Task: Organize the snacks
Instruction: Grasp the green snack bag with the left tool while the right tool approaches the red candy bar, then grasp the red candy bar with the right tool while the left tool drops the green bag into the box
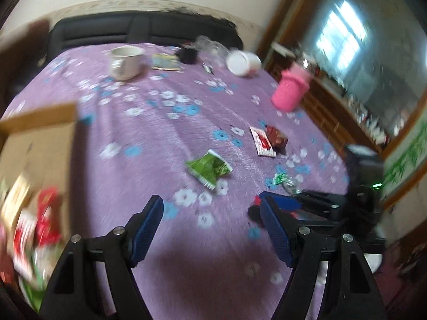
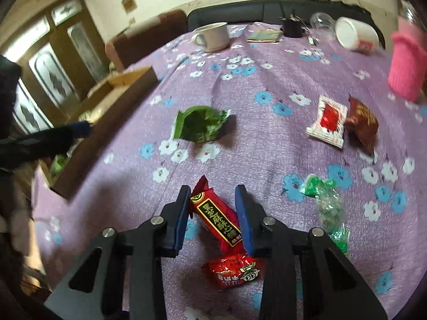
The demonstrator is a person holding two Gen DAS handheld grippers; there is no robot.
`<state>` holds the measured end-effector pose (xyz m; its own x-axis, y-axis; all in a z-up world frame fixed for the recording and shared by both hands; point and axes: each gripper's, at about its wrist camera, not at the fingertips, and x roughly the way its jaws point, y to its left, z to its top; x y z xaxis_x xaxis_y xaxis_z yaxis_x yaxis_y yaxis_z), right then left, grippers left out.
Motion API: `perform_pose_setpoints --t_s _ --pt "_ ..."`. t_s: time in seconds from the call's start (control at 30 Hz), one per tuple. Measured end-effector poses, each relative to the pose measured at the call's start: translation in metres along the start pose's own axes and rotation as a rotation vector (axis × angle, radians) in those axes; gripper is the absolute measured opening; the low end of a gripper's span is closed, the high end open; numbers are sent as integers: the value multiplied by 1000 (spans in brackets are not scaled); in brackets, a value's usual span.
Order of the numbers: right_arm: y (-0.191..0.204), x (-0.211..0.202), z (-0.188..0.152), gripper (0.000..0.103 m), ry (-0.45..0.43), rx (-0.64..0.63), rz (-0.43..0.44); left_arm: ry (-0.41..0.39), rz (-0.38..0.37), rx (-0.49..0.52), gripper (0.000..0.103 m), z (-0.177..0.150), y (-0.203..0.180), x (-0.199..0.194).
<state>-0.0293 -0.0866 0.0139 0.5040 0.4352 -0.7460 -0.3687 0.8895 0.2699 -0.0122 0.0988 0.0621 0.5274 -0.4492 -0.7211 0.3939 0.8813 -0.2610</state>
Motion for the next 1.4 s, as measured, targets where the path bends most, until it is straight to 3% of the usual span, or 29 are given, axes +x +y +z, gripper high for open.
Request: perform_pose_setpoints --t_s 0.2,0.47,0.5,0.57,0.6,0.87,1.0,1.13,1.17,1.23,1.3,1.4 --pt "-15 -3 1 35 -11 80 32 49 72 218 75 21 -21 52" --pt "-25 -3 3 35 -10 131 63 117 3 283 75 32 -13 84" --pt "-25 -3 3 35 -11 133 63 139 13 286 73 29 -13 88" --pt "-26 -3 3 35 -13 136 64 145 69 318 58 23 -19 90" --pt "-26 -3 2 34 -15 138 64 150 46 313 48 21 -21 88" --pt "-34 -7 2 24 -37 183 94 63 13 182 47 20 -12 56" --pt "-40 -8 1 19 -46 220 128 0 -20 99 47 11 0 20" --pt "-45 -7 1 19 -42 251 161 -58 -19 40 47 -7 11 -22" --pt "-43 -6 1 22 -39 246 151 -76 -19 21 47 -12 15 -32" --pt "-36 -5 1 44 -30 214 141 -102 -22 -8 47 -18 21 -46" --pt "-25 -7 1 56 -27 151 115 -123 -22 -33 47 -27 28 -61" --pt "-4 -9 -1 57 6 42 16 -138 -5 -50 47 -39 36 -76"
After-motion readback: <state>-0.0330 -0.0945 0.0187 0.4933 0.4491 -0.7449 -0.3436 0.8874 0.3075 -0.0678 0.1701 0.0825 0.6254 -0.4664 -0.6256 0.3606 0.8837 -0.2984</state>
